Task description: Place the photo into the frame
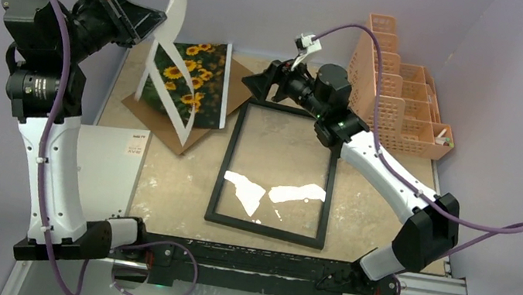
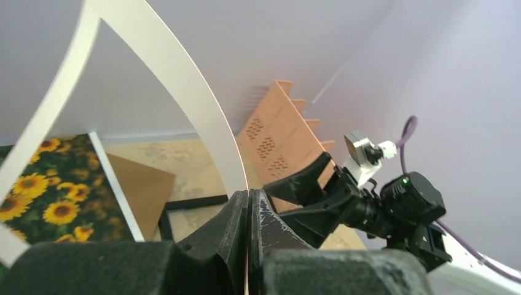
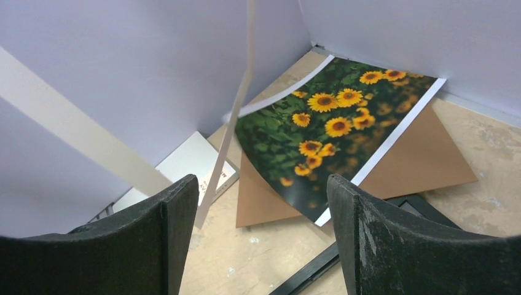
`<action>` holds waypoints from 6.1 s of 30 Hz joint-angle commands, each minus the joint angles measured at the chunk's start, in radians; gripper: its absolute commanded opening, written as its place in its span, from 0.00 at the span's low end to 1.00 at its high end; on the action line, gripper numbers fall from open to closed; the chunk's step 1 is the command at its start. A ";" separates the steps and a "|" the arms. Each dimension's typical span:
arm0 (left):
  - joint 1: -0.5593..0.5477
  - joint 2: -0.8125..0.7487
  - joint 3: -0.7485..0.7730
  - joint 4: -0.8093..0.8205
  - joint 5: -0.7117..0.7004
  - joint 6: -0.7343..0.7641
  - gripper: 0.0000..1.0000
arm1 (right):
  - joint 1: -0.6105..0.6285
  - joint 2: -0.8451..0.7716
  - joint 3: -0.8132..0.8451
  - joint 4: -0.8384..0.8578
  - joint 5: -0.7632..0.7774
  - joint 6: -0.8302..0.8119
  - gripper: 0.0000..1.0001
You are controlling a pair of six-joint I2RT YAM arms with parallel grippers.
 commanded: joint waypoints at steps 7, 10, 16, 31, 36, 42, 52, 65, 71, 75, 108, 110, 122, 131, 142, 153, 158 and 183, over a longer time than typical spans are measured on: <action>-0.053 0.024 -0.074 0.204 0.206 -0.104 0.00 | 0.006 -0.072 0.004 0.087 0.098 -0.004 0.81; -0.055 0.034 -0.098 0.229 0.216 -0.125 0.00 | 0.006 -0.096 -0.010 0.085 0.143 -0.008 0.82; -0.056 -0.025 -0.314 0.499 0.235 -0.226 0.00 | 0.006 -0.140 -0.007 0.052 0.263 -0.022 0.87; -0.056 0.077 -0.361 0.082 -0.234 0.050 0.24 | 0.006 -0.052 0.059 -0.137 0.360 -0.084 0.88; -0.056 0.118 -0.497 -0.008 -0.461 0.074 0.45 | 0.005 0.075 0.157 -0.325 0.410 -0.013 0.87; -0.053 0.220 -0.701 -0.008 -0.515 0.071 0.59 | 0.005 0.255 0.261 -0.534 0.410 0.069 0.85; -0.053 0.345 -0.846 0.088 -0.475 0.087 0.59 | 0.004 0.490 0.369 -0.653 0.452 0.080 0.80; -0.051 0.450 -0.813 0.114 -0.428 0.106 0.58 | 0.004 0.718 0.561 -0.717 0.557 0.010 0.71; -0.050 0.474 -0.793 0.117 -0.415 0.112 0.57 | 0.004 0.769 0.597 -0.752 0.574 0.001 0.67; -0.047 0.487 -0.780 0.119 -0.401 0.112 0.57 | 0.007 0.774 0.587 -0.731 0.601 -0.023 0.60; -0.031 0.451 -0.714 0.079 -0.303 0.090 0.57 | 0.014 0.313 0.126 -0.872 0.529 0.080 0.35; -0.031 0.453 -0.717 0.080 -0.293 0.087 0.57 | 0.013 0.279 0.079 -0.885 0.543 0.093 0.35; -0.048 0.451 -0.742 0.096 -0.259 0.077 0.57 | 0.003 0.029 -0.239 -1.023 0.670 0.303 0.36; -0.082 0.468 -0.743 0.115 -0.233 0.053 0.57 | -0.027 -0.078 -0.369 -1.091 0.691 0.427 0.36; -0.148 0.485 -0.734 0.145 -0.228 0.032 0.57 | -0.032 -0.137 -0.452 -1.036 0.597 0.357 0.38; -0.220 0.491 -0.738 0.174 -0.230 0.009 0.57 | -0.032 -0.141 -0.450 -1.028 0.535 0.266 0.38; -0.249 0.493 -0.746 0.202 -0.210 0.009 0.58 | -0.032 -0.122 -0.414 -1.013 0.568 0.282 0.42; -0.421 0.542 -0.834 0.314 -0.162 0.020 0.51 | 0.079 0.039 -0.455 -0.677 0.076 0.105 0.37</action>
